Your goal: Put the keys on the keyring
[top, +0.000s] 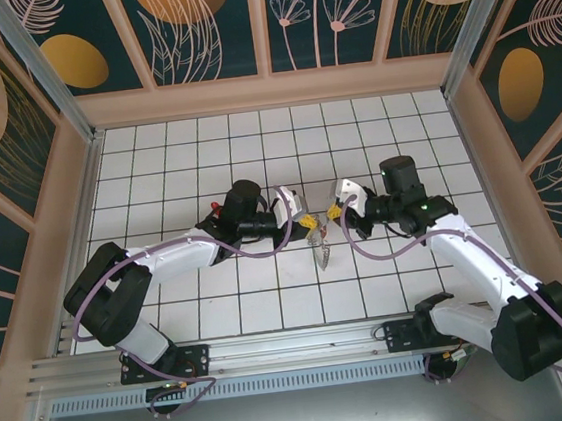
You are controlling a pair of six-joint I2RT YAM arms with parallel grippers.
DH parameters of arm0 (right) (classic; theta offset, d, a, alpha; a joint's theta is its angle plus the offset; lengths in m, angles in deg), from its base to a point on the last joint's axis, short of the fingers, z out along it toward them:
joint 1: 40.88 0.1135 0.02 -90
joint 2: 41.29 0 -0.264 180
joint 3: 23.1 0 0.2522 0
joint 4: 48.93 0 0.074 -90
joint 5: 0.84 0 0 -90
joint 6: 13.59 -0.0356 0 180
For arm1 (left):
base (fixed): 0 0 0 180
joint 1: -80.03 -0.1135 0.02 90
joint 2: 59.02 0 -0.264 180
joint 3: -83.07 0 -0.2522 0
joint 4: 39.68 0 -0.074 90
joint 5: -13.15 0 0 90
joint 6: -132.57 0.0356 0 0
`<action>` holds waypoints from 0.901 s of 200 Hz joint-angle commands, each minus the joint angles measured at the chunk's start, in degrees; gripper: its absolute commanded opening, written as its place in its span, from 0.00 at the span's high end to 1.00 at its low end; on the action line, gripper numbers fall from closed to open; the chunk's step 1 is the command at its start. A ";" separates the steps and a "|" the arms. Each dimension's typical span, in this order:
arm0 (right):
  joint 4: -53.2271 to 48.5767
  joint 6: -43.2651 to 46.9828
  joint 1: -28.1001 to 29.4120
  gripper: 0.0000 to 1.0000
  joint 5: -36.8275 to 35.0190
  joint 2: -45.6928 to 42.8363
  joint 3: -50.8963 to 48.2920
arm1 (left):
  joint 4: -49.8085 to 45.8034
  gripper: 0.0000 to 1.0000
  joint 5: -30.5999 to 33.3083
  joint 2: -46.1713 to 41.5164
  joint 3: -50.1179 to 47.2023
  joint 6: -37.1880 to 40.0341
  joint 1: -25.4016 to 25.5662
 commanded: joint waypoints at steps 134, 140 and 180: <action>-2.34 3.99 0.43 1.00 10.14 3.88 1.46 | 3.67 1.00 -0.08 0.91 1.80 -3.76 0.19; -2.16 3.86 0.36 1.00 10.41 3.89 1.49 | 3.69 1.00 0.18 1.02 1.97 -4.02 0.24; 3.50 -0.77 0.60 1.00 10.17 3.74 0.26 | 3.40 1.00 -0.23 1.55 2.28 -3.65 0.23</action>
